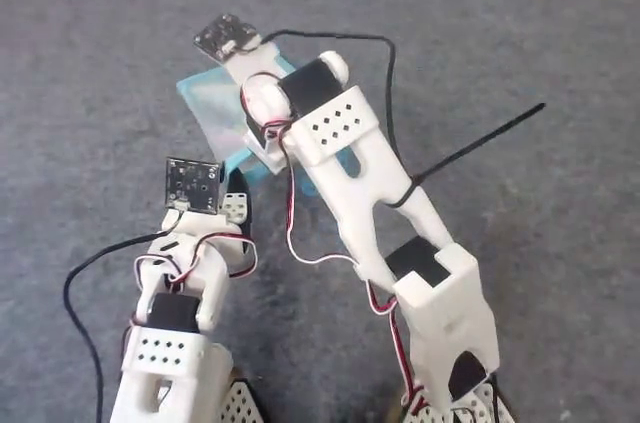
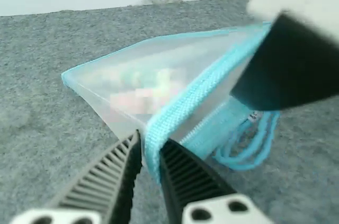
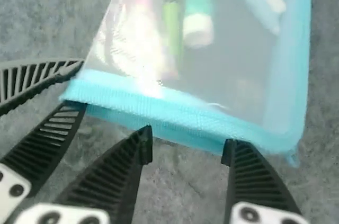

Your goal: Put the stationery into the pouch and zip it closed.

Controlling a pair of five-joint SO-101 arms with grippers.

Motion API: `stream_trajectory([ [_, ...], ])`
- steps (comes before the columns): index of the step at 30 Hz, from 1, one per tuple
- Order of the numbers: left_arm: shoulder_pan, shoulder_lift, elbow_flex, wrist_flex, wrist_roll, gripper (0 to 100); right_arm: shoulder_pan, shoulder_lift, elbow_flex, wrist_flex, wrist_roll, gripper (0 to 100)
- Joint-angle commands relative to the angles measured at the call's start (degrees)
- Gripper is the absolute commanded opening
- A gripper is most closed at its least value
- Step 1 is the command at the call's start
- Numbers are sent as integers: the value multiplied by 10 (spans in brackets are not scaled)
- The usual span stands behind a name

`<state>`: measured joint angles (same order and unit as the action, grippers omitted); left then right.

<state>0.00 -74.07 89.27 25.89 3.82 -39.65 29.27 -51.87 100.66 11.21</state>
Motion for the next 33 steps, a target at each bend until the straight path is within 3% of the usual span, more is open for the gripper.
stream_trajectory([
  [1,2,-7,-11,-7,-7,12,15,-44,-39,15,-3,236],
  [11,-22,-10,-15,-7,-4,12,97,-93,15,21,2,192],
  [19,-69,-10,-37,-4,-5,11,151,-172,170,-12,87,180],
  [22,-69,-10,-73,47,-6,11,175,-217,277,-83,103,180],
  [26,-68,-10,-130,134,-4,10,179,-315,504,-258,133,180],
  [33,-68,-10,-174,200,-7,10,156,-553,869,-550,138,180],
])
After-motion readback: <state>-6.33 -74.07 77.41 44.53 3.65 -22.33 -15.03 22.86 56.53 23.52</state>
